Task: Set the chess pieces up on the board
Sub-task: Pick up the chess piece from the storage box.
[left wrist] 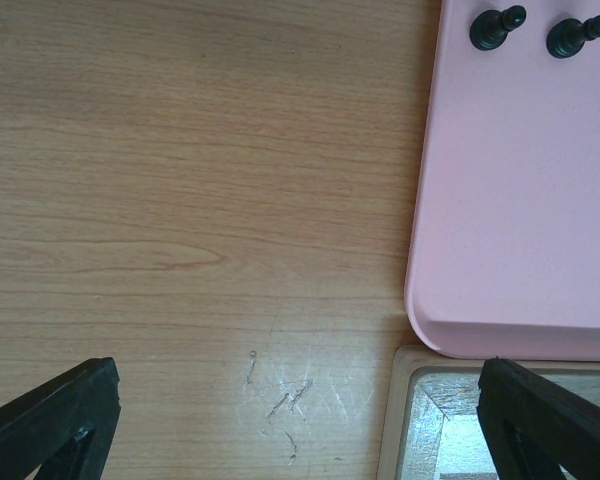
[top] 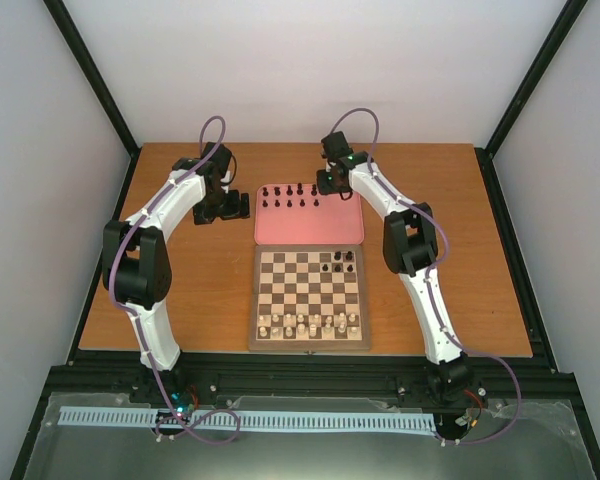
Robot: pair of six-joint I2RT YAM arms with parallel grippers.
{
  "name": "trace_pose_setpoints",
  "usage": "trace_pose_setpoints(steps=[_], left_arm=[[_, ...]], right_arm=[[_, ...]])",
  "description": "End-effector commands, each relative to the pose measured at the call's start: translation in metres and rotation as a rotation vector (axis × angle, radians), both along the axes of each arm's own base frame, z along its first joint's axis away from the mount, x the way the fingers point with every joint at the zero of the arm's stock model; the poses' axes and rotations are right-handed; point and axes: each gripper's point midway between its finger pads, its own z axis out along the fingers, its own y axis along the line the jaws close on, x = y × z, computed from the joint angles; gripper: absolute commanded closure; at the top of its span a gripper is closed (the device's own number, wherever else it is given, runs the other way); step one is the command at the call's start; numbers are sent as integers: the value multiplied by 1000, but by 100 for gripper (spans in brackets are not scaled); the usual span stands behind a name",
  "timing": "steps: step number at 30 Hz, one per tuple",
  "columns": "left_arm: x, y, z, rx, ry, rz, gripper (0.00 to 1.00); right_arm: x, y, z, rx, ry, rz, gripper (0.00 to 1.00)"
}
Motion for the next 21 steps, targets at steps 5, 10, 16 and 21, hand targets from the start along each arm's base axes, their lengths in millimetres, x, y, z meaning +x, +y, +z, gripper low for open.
trace_pose_setpoints(steps=[5, 10, 16, 21], left_arm=[[3, -1, 4, 2, -9, -11, 0], [3, -1, 4, 3, -9, -12, 0], [3, 0, 4, 9, -7, -13, 0], [3, 0, 3, 10, -5, -14, 0]], right_arm=[[13, 6, 3, 44, -32, 4, 62], [17, 8, 0, 48, -41, 5, 64], [19, 9, -6, 47, -34, 3, 67], [19, 9, -11, 45, -24, 1, 69]])
